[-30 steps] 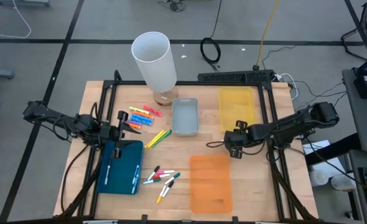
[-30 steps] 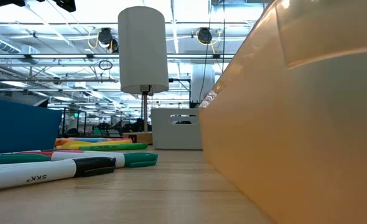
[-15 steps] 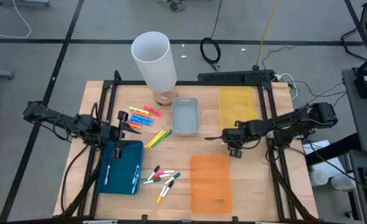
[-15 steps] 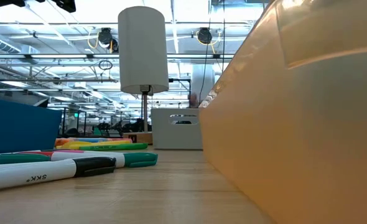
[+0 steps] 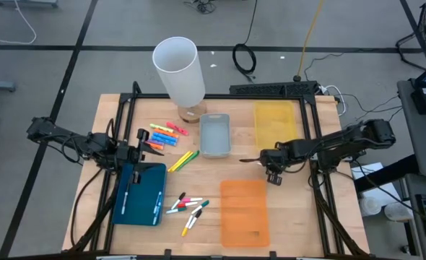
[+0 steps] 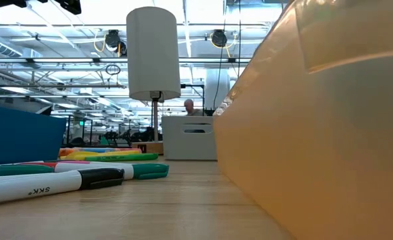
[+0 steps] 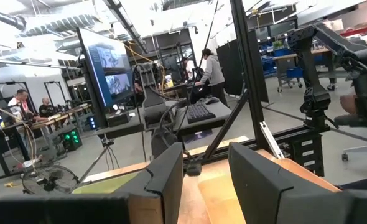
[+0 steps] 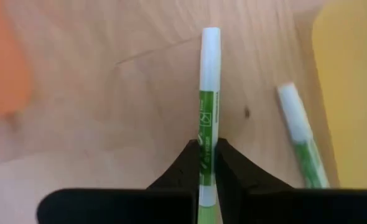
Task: Pick & Place Markers
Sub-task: Put the right green marker pen into the blue bin
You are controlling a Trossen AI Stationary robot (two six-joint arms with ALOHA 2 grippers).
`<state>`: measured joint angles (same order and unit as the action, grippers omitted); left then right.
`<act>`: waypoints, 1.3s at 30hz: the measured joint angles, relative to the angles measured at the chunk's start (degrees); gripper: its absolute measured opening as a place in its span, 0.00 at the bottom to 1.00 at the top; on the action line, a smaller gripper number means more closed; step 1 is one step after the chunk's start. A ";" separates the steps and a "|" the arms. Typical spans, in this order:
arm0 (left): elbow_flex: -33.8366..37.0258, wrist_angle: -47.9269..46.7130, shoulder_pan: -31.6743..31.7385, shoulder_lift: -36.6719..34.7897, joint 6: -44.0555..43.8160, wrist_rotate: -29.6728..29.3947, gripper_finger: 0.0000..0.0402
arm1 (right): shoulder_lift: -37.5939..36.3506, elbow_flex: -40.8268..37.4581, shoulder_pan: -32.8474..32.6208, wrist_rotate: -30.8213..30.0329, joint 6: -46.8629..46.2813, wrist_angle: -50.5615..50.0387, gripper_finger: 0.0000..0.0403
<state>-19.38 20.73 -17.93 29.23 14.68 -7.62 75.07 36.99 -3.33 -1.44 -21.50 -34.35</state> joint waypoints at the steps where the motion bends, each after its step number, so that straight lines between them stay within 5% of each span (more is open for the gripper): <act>1: 0.00 0.02 0.01 0.01 0.00 0.00 0.34 | -1.66 0.01 -0.31 -0.13 -0.84 0.64 0.03; 10: 0.00 0.21 0.00 0.02 -0.67 0.00 0.34 | -15.49 0.17 -6.34 -8.63 -4.07 8.71 0.03; 17: 0.00 1.28 0.02 1.55 -2.55 -3.76 0.34 | -19.32 0.24 -9.94 -14.73 5.90 28.45 0.03; 23: 0.00 11.41 0.68 10.34 -3.72 -5.63 0.36 | -14.55 0.26 -12.16 -14.82 17.32 48.95 0.03; 28: -0.08 22.14 2.26 21.19 -8.03 -5.57 0.50 | -7.65 0.31 -13.54 -12.74 23.56 61.70 0.03; 34: -4.57 23.90 3.54 33.81 -13.14 -5.99 0.65 | 0.37 0.33 -14.70 -5.19 30.29 76.90 0.03; 39: -12.78 24.04 2.90 45.13 -14.60 -4.69 0.68 | 4.86 0.33 -15.09 -2.74 33.47 83.65 0.03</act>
<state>-32.16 44.77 -15.03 74.36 0.08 -12.31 79.93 37.32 -18.43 -4.19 11.97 49.30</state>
